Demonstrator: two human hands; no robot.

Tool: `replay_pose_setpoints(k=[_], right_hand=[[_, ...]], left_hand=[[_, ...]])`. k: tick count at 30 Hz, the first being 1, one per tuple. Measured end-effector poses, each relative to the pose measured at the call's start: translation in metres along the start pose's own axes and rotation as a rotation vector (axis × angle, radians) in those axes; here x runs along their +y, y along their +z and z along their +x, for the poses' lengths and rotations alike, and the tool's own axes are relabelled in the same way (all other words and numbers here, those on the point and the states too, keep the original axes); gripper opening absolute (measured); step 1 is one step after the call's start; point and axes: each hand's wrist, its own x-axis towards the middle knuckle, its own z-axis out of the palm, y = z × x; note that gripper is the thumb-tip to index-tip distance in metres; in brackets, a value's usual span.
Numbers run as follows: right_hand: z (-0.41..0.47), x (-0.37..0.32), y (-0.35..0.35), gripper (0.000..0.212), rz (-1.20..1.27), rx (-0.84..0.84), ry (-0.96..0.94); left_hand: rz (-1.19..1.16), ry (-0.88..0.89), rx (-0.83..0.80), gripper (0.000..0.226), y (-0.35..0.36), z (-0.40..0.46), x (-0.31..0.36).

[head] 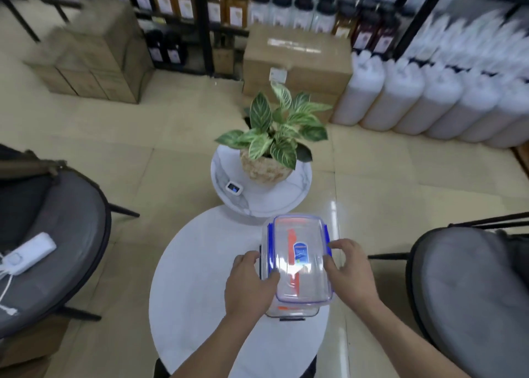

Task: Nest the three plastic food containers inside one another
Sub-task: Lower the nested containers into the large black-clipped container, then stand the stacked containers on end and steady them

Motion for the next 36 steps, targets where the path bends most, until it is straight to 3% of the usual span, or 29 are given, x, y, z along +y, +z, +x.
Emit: replay_pose_setpoints(k=[2,5,11,21,36], right_hand=[[0.001,-0.017,-0.014,0.012,0.019,0.03,-0.037],[0.0,-0.043,-0.033,0.011,0.063,0.059,-0.087],[-0.03,-0.058,-0.044,0.026,0.072,0.035,-0.122],[-0.078,-0.056,-0.026,0.037,0.089,-0.01,-0.096],[-0.116,-0.038,0.02,0.021,0.276,0.019,0.157]], left_hand=[[0.008,0.064,0.034,0.037,-0.018,-0.003,0.016],[0.015,0.134,0.099,0.01,-0.045,-0.008,0.033],[-0.002,0.147,0.182,0.016,-0.079,-0.024,0.032],[-0.061,0.153,0.164,0.008,-0.091,-0.05,0.007],[-0.029,0.115,0.004,0.024,-0.079,-0.021,-0.029]])
